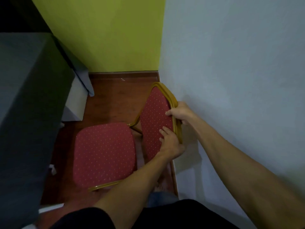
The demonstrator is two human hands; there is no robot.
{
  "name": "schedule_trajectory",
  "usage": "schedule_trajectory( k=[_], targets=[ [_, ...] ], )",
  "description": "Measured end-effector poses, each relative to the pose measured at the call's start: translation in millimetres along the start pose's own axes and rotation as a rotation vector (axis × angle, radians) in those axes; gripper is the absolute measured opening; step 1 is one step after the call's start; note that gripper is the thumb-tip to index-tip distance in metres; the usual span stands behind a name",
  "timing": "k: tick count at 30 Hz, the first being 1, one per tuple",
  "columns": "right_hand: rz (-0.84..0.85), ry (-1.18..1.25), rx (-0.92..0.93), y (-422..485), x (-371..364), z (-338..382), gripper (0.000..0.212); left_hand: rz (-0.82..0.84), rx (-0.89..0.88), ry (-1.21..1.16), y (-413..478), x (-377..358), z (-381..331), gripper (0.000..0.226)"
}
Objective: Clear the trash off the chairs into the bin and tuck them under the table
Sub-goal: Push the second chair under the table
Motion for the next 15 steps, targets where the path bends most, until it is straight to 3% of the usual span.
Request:
schedule_trajectory(
  k=[15],
  targets=[
    [0.159, -0.175, 0.135, 1, -116, 72, 0.033, -0.118, 0.143, -0.056, -23, 111, 97, 0.114]
  ],
)
Point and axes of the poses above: each hand's wrist, its own y-axis towards the middle knuckle, its own x-axis out of the back of the hand, z = x × y, the point moved 1 cm from there along y, towards the middle knuckle, and after that the axes turned 2 degrees about x, right-handed, at the moved point
